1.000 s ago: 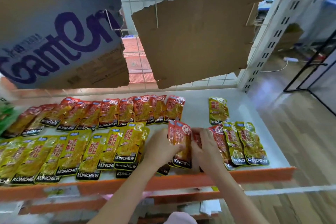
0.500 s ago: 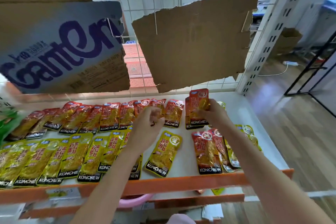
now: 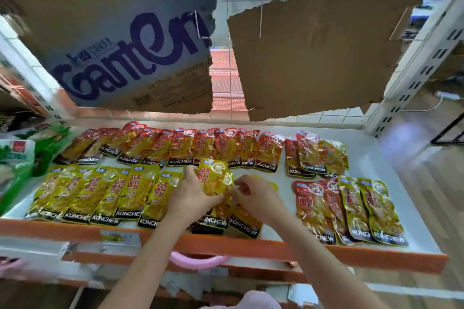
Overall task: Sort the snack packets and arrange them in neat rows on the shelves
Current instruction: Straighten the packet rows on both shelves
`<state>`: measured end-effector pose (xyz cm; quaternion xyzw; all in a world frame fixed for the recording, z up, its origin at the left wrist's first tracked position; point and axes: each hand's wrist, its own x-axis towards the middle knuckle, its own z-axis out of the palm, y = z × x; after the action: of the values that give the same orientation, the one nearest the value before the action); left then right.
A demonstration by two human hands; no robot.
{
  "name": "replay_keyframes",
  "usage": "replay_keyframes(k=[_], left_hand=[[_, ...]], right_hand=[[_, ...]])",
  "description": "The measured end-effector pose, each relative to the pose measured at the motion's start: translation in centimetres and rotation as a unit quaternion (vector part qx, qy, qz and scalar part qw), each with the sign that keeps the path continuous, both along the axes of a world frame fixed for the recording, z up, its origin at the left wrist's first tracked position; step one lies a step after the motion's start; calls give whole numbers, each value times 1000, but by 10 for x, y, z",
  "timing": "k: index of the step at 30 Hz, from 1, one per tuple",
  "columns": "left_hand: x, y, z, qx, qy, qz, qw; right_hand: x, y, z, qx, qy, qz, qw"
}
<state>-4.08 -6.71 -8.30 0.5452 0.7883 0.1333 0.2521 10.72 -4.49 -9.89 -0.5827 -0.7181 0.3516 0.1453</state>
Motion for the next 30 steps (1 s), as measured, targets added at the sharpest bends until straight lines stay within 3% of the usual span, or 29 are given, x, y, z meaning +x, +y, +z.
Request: replay_keyframes(k=[2, 5, 8, 13, 14, 16, 18, 19, 22, 25, 28, 30], left_hand=[[0, -2, 1, 39, -130, 48, 990], [2, 0, -8, 64, -308, 88, 945], [6, 0, -13, 58, -297, 98, 948], [9, 5, -14, 83, -155, 39, 984], [7, 5, -16, 88, -172, 46, 980], [5, 4, -17, 93, -298, 93, 946], [6, 1, -15, 110, -396, 103, 906], [7, 0, -14, 107, -405, 75, 905], [18, -4, -9, 70, -341, -42, 936], [25, -9, -11, 82, -135, -101, 982], [27, -10, -18, 90, 36, -132, 986], [34, -7, -17, 96, 60, -155, 981]], right_hand=[[0, 0, 0, -24, 38, -27, 999], [-2, -4, -1, -39, 69, -49, 996], [-12, -7, -9, -9, 12, -31, 999], [-14, -5, -13, 17, -15, 14, 1000], [-11, -7, -13, 16, 4, 15, 1000], [-5, -12, -11, -17, 106, -25, 994], [1, -14, -4, -74, 239, -81, 965], [5, -14, -1, -82, 278, -102, 952], [27, -17, 7, -34, 264, -139, 954], [54, -23, 7, 43, 184, -165, 968], [80, -28, -2, 93, 10, -119, 989], [98, -30, -7, 98, -37, -127, 986]])
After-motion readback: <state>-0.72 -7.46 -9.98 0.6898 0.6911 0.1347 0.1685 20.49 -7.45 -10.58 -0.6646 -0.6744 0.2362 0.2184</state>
